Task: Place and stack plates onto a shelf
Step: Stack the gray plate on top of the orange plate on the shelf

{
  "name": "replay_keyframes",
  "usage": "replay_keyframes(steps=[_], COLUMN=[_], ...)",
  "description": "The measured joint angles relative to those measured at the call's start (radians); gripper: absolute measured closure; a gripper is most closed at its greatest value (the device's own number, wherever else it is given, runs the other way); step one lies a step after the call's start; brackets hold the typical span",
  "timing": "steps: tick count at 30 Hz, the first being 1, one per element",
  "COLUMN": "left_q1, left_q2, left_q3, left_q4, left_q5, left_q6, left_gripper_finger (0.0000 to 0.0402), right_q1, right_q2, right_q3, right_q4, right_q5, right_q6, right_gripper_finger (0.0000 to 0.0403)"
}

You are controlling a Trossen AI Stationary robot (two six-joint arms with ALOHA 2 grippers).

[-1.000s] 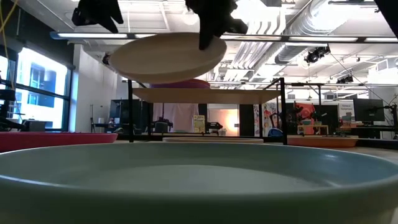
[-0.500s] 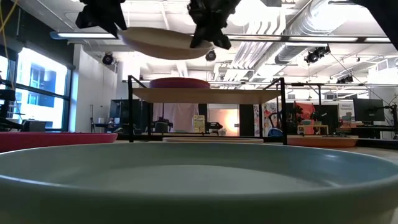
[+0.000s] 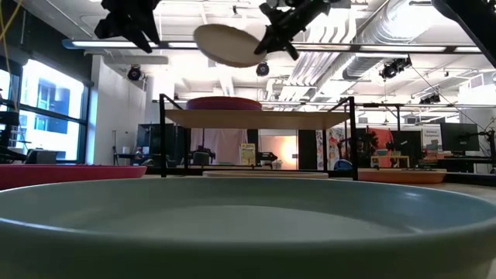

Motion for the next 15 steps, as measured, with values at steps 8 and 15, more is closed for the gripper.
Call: replay_keyframes(steps=[8,15], left_q1=[0.037,0.061], left_q2=[0.0,0.0], left_q3=[0.0,0.0], left_q4=[0.0,0.0], left_q5=[-0.007,-0.008], left_q6=[0.0,0.0], left_gripper_finger=[0.0277,0.0277], right_q1=[-0.108,-0.112], right_q2=[0.004,0.04], right_q3=[0.001,0.001], right_q4=[0.196,0.121], right_q5=[0.001,-0.08], right_q6=[0.145,0.161], right_gripper_finger=[0.0403,0.0403])
